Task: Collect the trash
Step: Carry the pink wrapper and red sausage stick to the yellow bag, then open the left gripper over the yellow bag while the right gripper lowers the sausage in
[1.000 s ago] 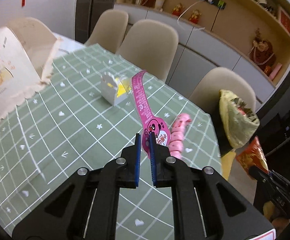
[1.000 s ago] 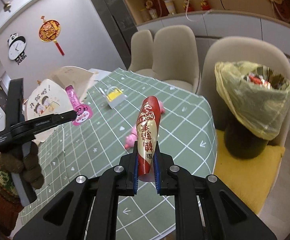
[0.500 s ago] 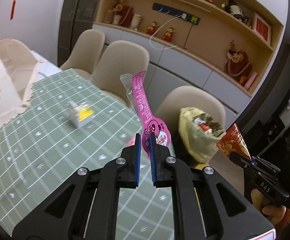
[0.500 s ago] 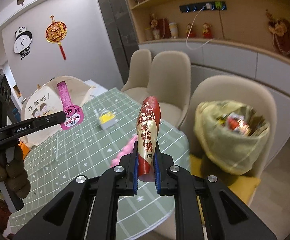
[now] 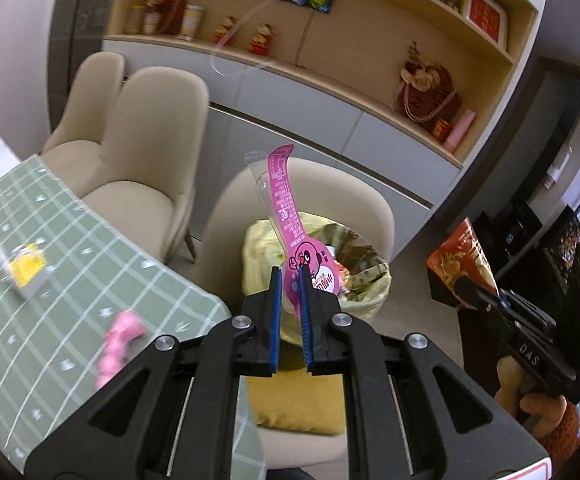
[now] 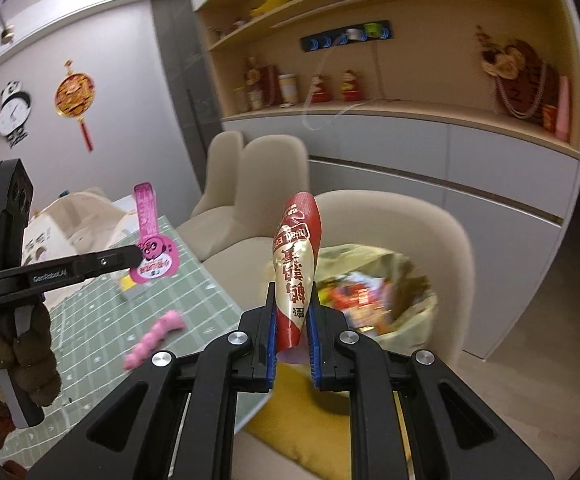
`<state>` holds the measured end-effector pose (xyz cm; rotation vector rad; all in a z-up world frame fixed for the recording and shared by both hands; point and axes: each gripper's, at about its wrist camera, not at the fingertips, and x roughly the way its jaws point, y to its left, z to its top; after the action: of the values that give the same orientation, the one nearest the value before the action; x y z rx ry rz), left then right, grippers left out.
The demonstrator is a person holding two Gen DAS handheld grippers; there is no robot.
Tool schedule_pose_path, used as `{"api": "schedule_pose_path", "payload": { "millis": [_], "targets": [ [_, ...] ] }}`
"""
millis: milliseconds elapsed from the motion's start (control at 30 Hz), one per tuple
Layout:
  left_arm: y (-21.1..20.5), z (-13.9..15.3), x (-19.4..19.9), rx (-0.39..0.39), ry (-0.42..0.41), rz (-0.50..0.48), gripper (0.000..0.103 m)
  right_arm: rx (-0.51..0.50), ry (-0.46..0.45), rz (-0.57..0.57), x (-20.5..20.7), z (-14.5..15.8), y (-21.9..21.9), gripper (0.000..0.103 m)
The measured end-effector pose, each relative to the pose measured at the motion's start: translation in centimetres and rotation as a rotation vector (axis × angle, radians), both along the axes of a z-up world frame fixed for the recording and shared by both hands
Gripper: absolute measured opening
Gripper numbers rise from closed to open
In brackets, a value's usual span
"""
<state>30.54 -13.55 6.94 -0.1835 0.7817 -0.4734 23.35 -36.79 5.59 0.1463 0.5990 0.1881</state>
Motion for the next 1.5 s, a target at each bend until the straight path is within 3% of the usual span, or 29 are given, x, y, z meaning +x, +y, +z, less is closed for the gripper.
{"api": "schedule_pose_path", "payload": {
  "millis": [167,333,567,700,800,1200,1367,1500],
  "targets": [
    [-5.5,-1.8,4.3,0.004,0.054,-0.059,0.008,0.032,0.012,-0.037,3.1,-1.1,-5.4,0.014],
    [-9.5,-5.7,9.2,0.011,0.164,-0.056,0.008,0.067,0.036,-0.052,6.3,-2.5,-9.4,0.014],
    [-10.6,-8.9,13.1,0.049,0.208,0.0,0.008,0.08,0.098,-0.007,10.3,-4.8,-11.5,0.014],
    [-8.5,-8.9,13.2,0.025,0.222,0.038,0.008,0.101,0.122,0.016,12.0,-6.1,-11.6,0.014],
    [-6.8,-8.7,12.8,0.077,0.19,0.064,0.008,0.114,0.125,0.034,12.7,-6.5,-11.1,0.014],
    [-1.9,-10.9,8.9,0.087,0.232,0.161,0.008,0.102,0.168,0.145,14.4,-7.8,-7.4,0.014],
    [-0.6,-10.8,7.1,0.081,0.243,0.199,0.008,0.113,0.223,0.194,15.6,-9.6,-5.8,0.014],
    [0.1,-10.0,5.5,0.082,0.227,0.238,0.008,0.15,0.319,0.244,17.6,-12.0,-4.4,0.014]
  ]
}}
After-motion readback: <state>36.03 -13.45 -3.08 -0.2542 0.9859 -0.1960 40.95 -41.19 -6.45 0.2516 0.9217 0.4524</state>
